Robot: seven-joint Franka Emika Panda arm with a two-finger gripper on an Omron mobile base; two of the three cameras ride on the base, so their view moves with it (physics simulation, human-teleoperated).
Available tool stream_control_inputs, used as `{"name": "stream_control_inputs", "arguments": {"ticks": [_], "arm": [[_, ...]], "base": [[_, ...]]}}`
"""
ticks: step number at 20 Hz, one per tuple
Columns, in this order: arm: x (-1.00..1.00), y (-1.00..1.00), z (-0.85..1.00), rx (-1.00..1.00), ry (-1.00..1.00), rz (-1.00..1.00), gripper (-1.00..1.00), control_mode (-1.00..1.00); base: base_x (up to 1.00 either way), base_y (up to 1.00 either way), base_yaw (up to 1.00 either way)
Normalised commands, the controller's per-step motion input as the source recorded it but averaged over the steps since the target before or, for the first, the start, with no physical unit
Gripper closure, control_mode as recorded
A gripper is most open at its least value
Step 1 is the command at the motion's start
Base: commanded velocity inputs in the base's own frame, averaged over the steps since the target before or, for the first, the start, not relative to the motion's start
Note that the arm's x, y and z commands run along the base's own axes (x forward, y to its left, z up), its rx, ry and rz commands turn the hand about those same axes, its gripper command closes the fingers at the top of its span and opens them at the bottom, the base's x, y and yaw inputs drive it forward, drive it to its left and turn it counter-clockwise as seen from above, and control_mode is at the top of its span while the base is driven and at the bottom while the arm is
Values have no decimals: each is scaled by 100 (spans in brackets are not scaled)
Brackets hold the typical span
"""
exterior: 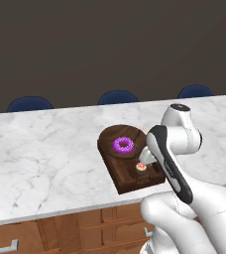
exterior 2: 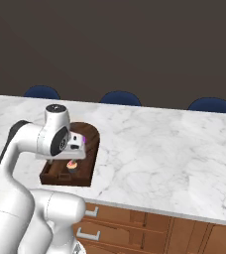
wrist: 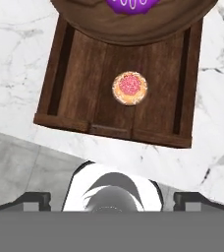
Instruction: Place the bowl with donut and the cupcake onto the tray.
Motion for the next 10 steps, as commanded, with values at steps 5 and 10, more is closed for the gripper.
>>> {"name": "stream_control_inputs", "arguments": {"ticks": [5,10], "arm": [[-35,-4,34,0,-4,0,-100,-100],[-19,0,36,0,-4,0,-100,-100]], "base": [[0,0,0],[0,0,0]]}}
